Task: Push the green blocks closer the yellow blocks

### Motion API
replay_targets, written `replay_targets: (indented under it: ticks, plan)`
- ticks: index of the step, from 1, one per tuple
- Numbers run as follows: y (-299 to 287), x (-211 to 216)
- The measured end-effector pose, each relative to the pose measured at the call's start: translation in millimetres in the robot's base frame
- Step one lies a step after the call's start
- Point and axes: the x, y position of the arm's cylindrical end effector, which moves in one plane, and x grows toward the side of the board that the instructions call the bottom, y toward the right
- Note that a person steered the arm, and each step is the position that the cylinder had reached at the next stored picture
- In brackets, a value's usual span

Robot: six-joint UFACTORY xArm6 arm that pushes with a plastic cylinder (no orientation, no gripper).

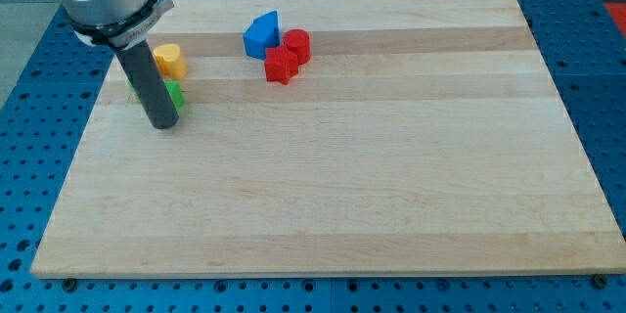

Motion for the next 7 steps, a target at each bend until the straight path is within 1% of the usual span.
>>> replay_targets:
  ticks: [2, 3, 4, 5, 6, 7]
  plan:
    - [0.9, 1.3]
    - [38.6, -25.0]
    - [52.7, -65.4]
    - [52.8, -101.2]
    - [52.8, -159.2]
    - [60.3, -198.4]
